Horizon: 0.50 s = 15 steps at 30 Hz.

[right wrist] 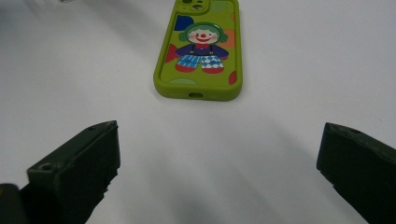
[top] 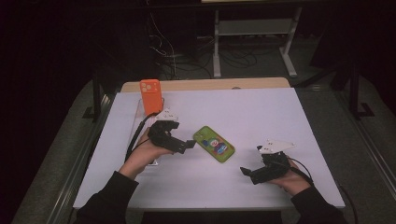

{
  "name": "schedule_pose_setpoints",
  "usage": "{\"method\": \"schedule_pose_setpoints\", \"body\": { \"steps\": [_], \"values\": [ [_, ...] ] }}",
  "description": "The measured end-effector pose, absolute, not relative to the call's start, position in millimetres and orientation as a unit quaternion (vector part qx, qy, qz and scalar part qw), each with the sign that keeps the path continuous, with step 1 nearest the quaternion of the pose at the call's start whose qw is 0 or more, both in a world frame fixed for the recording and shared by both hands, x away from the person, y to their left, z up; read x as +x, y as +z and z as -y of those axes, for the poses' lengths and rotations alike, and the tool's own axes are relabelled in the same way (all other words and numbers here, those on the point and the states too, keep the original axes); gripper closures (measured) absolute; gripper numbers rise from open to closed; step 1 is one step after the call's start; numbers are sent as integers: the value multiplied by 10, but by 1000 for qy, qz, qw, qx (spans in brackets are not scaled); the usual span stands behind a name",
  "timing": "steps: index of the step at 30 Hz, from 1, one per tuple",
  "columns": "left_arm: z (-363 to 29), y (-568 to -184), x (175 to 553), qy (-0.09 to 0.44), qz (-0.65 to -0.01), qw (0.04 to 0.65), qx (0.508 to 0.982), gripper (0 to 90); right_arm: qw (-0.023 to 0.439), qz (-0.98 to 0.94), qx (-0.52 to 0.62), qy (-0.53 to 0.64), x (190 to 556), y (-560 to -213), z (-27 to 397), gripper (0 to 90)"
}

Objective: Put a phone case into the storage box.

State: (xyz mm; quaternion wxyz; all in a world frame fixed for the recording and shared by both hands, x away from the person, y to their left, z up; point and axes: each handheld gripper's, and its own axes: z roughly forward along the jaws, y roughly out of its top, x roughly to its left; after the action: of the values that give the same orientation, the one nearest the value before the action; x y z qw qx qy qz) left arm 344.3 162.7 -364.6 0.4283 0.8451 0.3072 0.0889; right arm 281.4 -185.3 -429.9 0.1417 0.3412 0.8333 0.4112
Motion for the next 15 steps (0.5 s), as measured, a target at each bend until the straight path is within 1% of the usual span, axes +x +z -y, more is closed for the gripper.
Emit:
{"method": "schedule_pose_setpoints", "body": {
  "steps": [8,10,14,15],
  "values": [
    [-1561,-3841,3199,86,-278,421,859,5,142,-830,351,410,2808,-4291,1886,0],
    [-1536,-3916,3154,84,-279,424,858,4,141,-830,353,409,2805,-4286,1888,0],
    [-1542,-4011,3096,104,-263,412,866,4,138,-827,362,408,2806,-4261,1879,0],
    [-1534,-4041,3068,97,-275,425,857,4,141,-827,361,408,2810,-4253,1877,0]
  ]
}}
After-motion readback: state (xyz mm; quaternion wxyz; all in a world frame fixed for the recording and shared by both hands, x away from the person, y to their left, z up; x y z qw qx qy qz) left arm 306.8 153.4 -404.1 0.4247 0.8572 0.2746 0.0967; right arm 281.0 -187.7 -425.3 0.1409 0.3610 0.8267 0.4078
